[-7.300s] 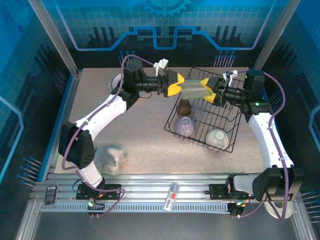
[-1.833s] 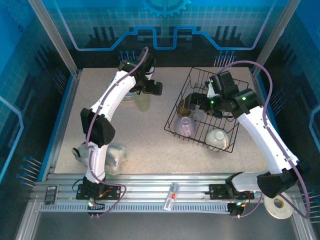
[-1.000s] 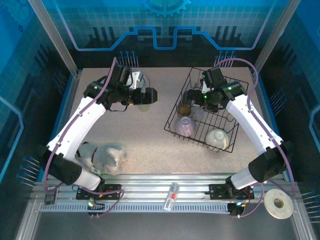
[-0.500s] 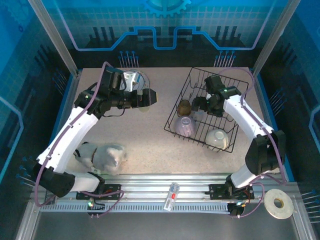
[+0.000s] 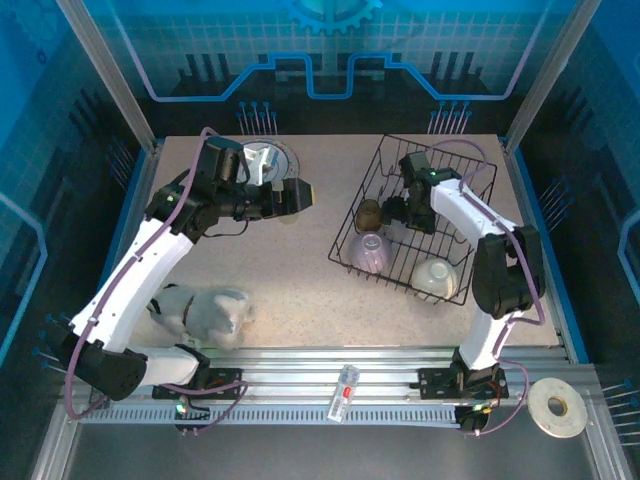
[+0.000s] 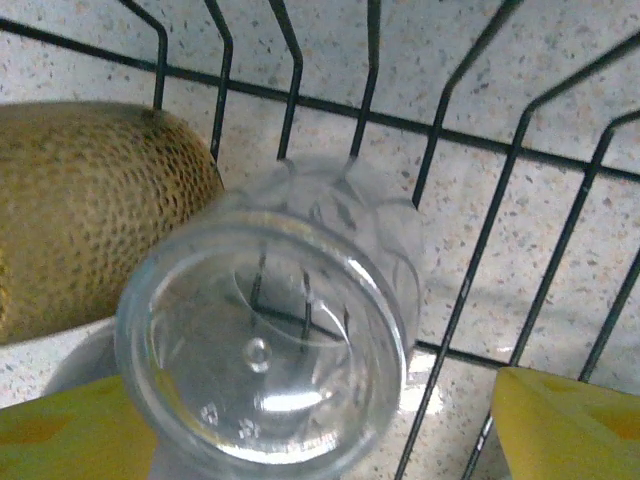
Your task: Unload the mixed dishes from the dish rack
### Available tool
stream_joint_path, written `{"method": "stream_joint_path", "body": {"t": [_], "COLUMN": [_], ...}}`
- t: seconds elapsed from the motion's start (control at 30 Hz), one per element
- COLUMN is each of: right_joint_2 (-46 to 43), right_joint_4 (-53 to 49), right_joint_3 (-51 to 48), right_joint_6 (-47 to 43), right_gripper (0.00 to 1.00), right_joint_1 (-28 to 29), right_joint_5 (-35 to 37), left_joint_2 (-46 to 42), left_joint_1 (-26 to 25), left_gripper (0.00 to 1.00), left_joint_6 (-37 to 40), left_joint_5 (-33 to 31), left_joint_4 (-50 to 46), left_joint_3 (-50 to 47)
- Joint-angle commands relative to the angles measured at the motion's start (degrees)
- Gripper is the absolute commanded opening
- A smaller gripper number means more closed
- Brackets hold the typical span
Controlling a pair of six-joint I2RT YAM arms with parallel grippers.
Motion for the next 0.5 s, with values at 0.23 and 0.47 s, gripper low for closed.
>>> {"method": "stream_joint_path", "body": {"t": [0.23, 0.47], "right_joint_2": [5.71, 7.49], "right_joint_4": [-0.22, -0.40], "right_joint_3": [4.87, 6.39], "right_joint_6": [-0.85, -1.06], "right_gripper": [0.80, 0.69], "right_joint_1": [-0.15, 0.02], "right_joint_5": [-0.06, -0.57], "left_joint_2": [-1.68, -0.82], "left_joint_1": [0.27, 0.42], "left_gripper": [0.99, 0.99], "left_joint_6": [-0.80, -0.84], "left_joint_5": [0.70, 1.01], "left_joint_4": [-0.17, 0.02], "left_joint_3": [0.09, 0.44]}}
